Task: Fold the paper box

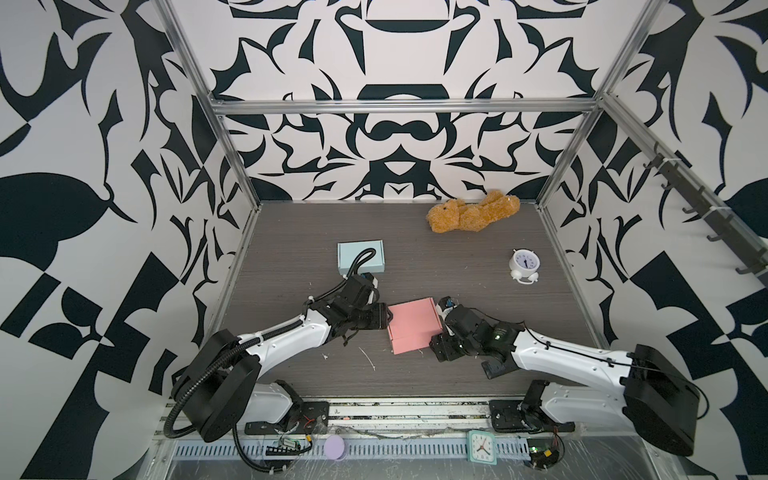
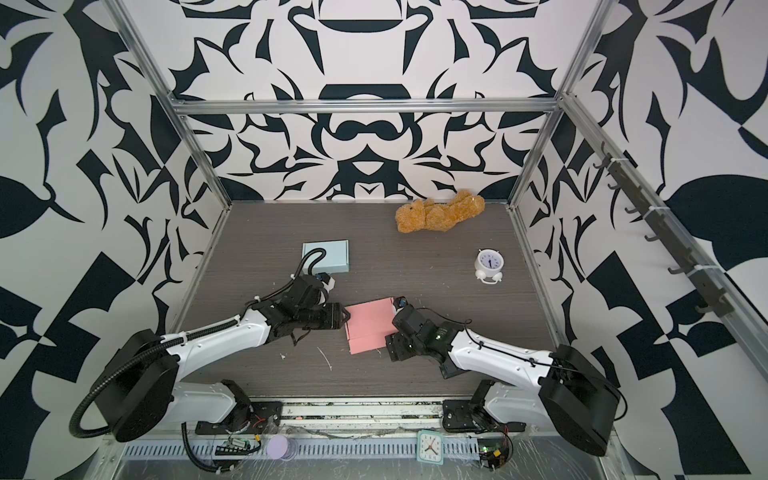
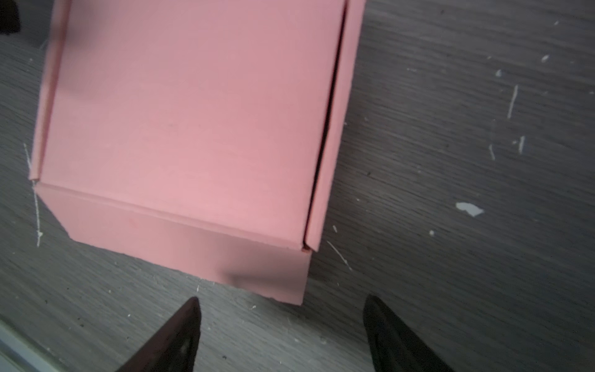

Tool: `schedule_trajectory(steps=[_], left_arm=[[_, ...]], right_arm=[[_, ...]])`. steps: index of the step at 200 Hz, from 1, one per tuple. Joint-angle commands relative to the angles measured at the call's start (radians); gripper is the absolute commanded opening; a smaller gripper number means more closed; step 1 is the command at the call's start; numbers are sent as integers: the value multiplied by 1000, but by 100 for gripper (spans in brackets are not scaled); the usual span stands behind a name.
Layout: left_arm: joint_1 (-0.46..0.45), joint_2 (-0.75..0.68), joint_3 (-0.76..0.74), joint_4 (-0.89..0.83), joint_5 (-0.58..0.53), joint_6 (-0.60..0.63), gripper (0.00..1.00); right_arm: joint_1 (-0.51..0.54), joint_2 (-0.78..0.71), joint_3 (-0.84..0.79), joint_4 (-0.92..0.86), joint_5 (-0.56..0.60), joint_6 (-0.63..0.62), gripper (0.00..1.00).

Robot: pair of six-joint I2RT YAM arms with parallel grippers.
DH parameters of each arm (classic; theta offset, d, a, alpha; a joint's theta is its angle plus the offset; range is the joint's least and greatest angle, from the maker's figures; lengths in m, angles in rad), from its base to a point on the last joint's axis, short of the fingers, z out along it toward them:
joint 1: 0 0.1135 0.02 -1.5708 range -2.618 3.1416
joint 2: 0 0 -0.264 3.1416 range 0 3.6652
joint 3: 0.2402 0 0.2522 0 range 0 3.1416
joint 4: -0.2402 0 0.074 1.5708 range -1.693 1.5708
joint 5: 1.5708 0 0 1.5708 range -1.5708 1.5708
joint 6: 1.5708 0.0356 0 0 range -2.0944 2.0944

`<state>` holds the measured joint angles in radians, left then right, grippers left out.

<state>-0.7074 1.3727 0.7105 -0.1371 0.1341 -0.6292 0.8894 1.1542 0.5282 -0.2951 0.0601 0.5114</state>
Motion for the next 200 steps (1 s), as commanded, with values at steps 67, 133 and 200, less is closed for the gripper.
schedule_trajectory(steps=[67,133,200], left_arm=[[93,162,191,-38,183,140,64],[126,296,238,2,270,156,65],[125,333,231,47,344,147,65]], right_arm=[[-3,20,29,-6,-8,-34,82],[-5,56,27,20,-13,-37,82],[-24,72,13,55,-26,-42,83]])
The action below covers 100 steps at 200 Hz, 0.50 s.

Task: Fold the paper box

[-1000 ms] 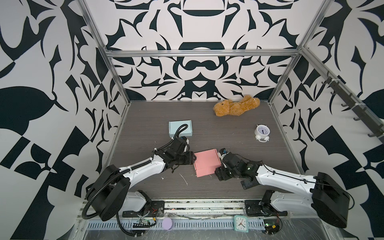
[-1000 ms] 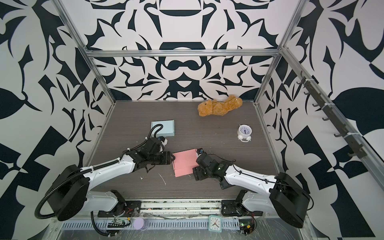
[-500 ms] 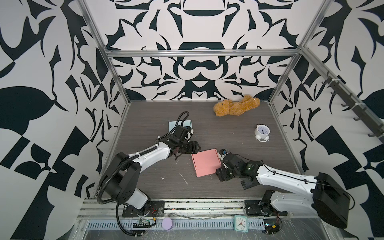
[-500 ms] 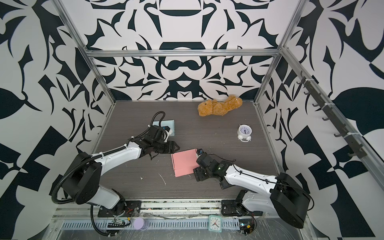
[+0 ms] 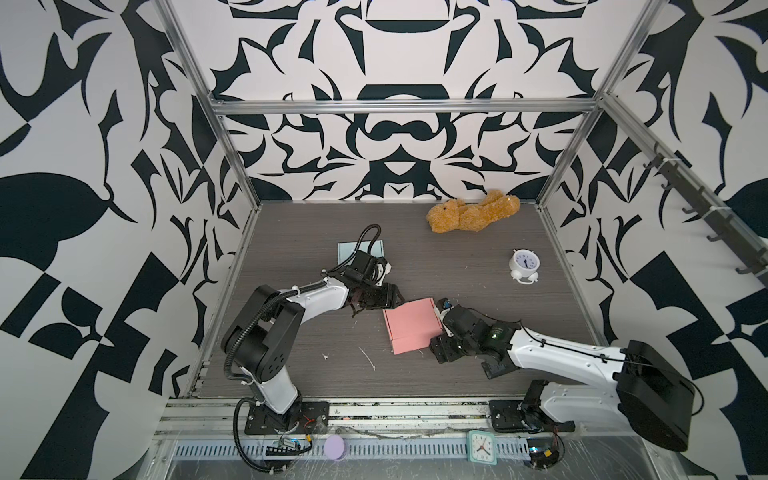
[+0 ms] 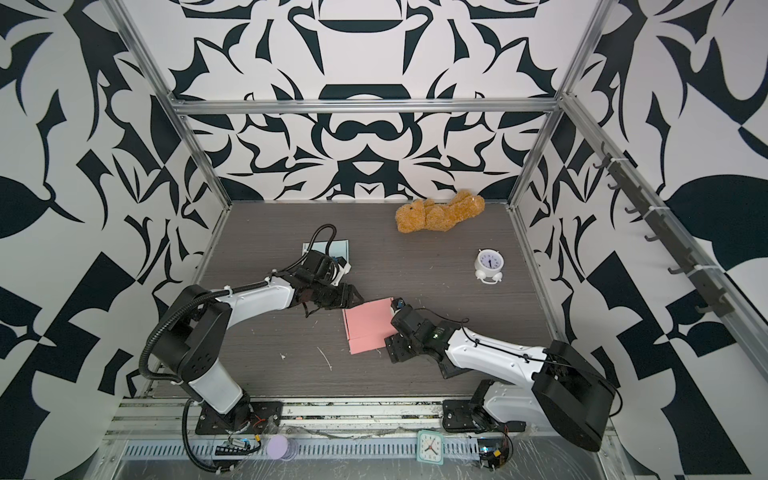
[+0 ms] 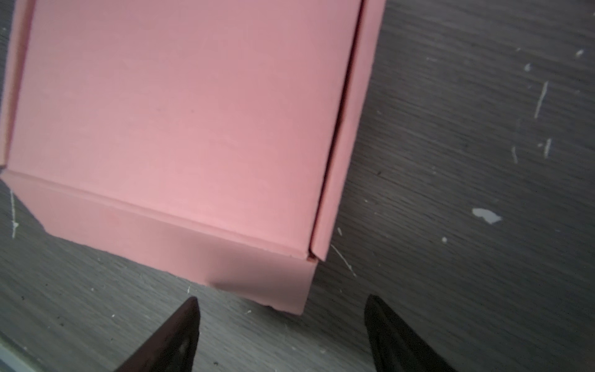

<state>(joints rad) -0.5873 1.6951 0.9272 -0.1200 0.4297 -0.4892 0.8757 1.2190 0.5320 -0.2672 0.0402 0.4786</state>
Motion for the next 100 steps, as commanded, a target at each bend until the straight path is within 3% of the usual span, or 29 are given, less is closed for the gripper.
schedule_trajectory(steps=[1,100], left_arm=[[5,10,14,29,49,6,65],[5,-5,-45,51,73,2,64]], right_arm=[[-11,8,10,27,-6,-9,83],[-75,43,23,57,-41,-34,83]])
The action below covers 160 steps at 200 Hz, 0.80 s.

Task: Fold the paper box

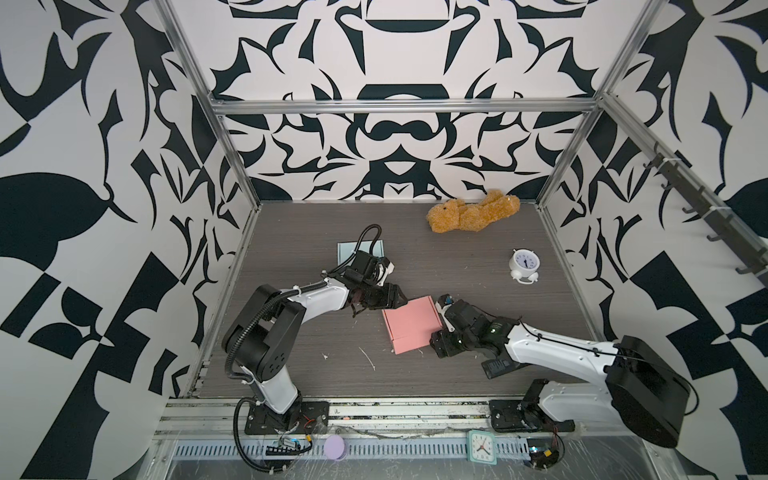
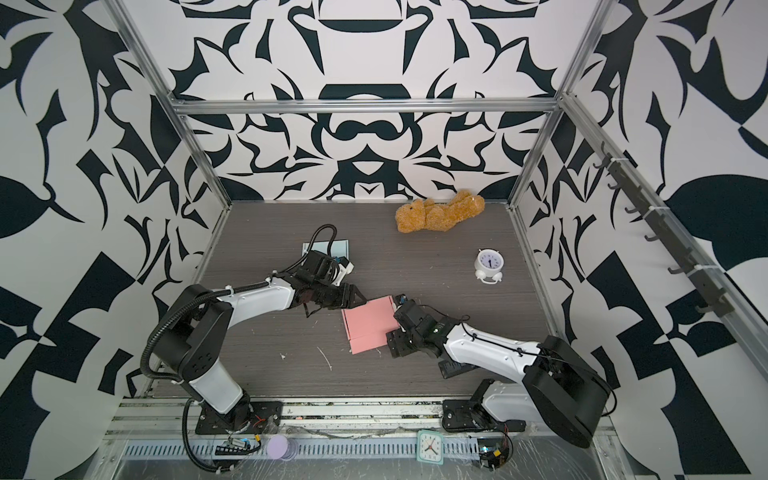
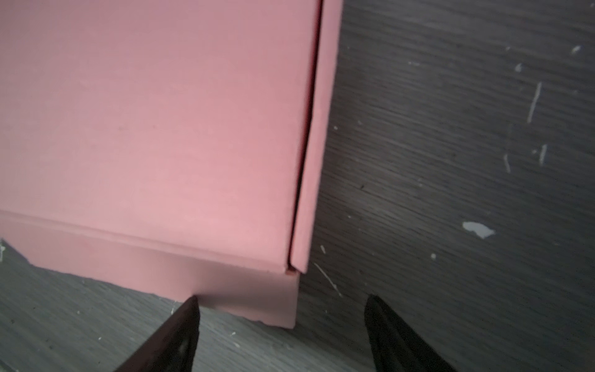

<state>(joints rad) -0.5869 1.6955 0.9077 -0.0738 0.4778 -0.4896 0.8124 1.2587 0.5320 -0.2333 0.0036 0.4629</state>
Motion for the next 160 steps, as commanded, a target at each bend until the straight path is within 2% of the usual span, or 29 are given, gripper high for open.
schedule_trajectory(steps=[1,81,160], left_arm=[[5,-6,-26,5,25,2,63],[-17,-52,-90,17,18,-29,62],[-46,-138,-192,35,-8,-74,60]], right_arm=[[-13,3,23,24,-5,-19,83],[-76,36,55,38,-33,-70,83],[-78,104,101,48,-28,-107,82]])
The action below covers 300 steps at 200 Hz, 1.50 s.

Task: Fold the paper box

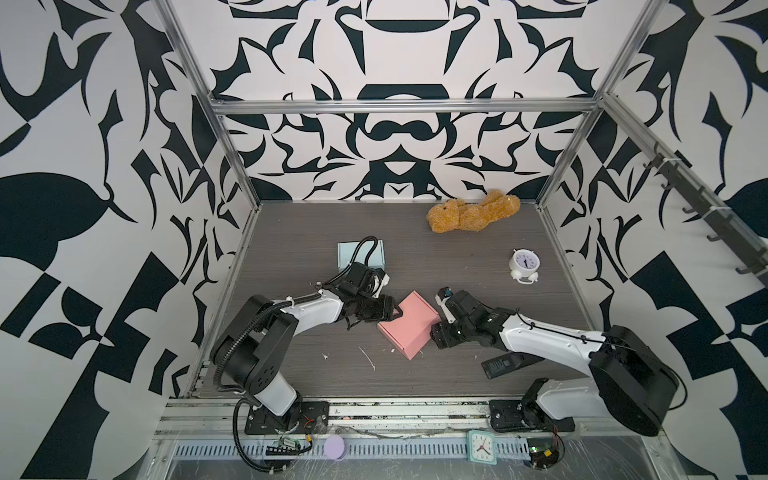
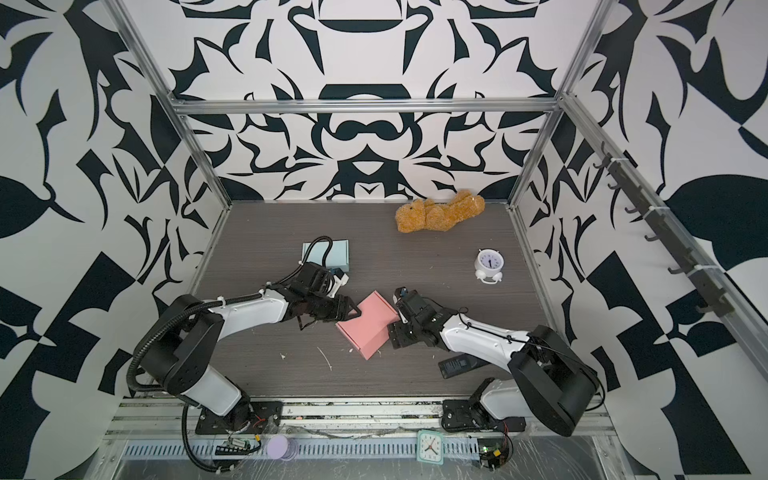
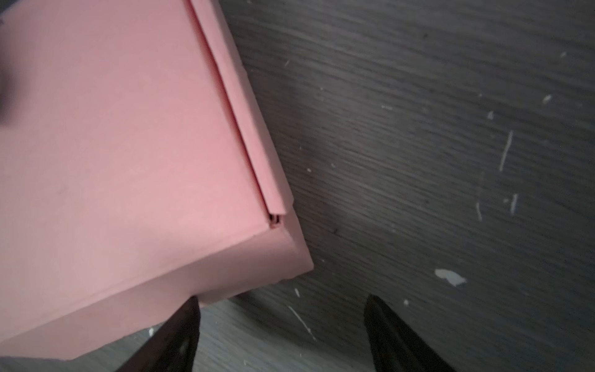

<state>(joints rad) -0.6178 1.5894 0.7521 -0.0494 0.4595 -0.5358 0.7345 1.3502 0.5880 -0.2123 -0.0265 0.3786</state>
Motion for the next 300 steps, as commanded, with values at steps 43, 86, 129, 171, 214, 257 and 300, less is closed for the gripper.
schedule_trajectory(steps=[43,86,129,171,214,257,300], left_arm=[[-26,-59,-80,35,2,-53,60],[-45,-63,-92,50,3,-72,60],[-66,-63,-100,64,5,-88,59],[-74,-87,-129,79,3,-108,59],[-74,-117,-154,75,-13,-114,60],[-73,-166,-181,45,-47,-118,63],[-69,-214,-211,24,-78,-120,67]], right_arm=[[0,60,64,34,-1,-33,81],[-1,77,72,62,-21,-11,81],[3,100,90,96,-50,8,80],[7,114,104,126,-70,14,80],[6,108,95,116,-63,2,80],[1,76,65,96,-41,-5,81],[-3,18,45,34,-14,-5,81]])
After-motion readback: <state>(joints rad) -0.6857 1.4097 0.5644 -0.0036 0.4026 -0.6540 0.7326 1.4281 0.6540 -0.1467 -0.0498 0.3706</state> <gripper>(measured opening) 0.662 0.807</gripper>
